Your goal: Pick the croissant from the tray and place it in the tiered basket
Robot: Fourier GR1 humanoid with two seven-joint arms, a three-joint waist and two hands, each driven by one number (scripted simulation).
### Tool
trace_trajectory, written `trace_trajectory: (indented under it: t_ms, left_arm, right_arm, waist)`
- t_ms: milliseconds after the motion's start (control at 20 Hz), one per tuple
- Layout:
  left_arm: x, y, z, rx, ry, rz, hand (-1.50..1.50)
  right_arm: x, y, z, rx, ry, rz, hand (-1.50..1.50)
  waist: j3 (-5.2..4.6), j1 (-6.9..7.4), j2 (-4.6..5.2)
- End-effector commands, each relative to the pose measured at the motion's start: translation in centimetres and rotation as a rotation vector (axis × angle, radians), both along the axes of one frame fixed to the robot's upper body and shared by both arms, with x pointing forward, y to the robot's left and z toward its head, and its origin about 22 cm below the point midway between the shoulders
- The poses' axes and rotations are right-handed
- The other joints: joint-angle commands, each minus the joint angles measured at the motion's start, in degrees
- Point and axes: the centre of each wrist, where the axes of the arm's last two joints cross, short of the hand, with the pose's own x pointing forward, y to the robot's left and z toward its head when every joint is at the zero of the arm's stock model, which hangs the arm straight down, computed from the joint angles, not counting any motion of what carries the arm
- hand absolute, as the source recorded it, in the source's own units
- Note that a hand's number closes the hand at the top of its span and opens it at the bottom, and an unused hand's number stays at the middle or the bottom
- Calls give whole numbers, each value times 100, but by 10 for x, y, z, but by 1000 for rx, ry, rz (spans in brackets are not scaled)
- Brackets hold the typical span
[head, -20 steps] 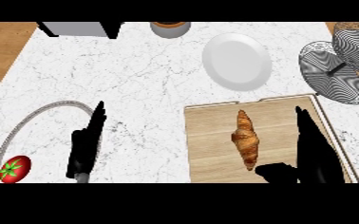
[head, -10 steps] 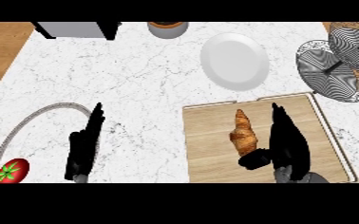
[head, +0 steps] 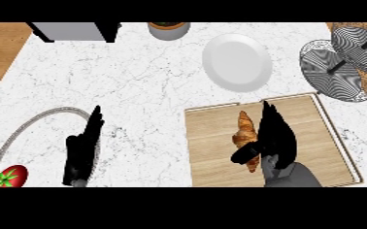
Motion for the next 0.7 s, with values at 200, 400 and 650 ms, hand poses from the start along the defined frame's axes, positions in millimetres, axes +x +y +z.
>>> trace_trajectory:
  t_ms: [200, 400, 650]
  left_arm:
    - [-11, 2, 2, -3, 6, -14, 0]
    - [3, -7, -4, 11, 2, 8, 0]
    - [-4, 5, -12, -8, 4, 1, 0]
  right_arm:
    - [5, 6, -3, -38, 230, -169, -150]
    - [2, 20, -4, -21, 226, -180, -150]
    - [11, 24, -15, -19, 237, -182, -150]
  waist:
    - [14, -26, -11]
    - [11, -74, 5]
    - [12, -28, 16]
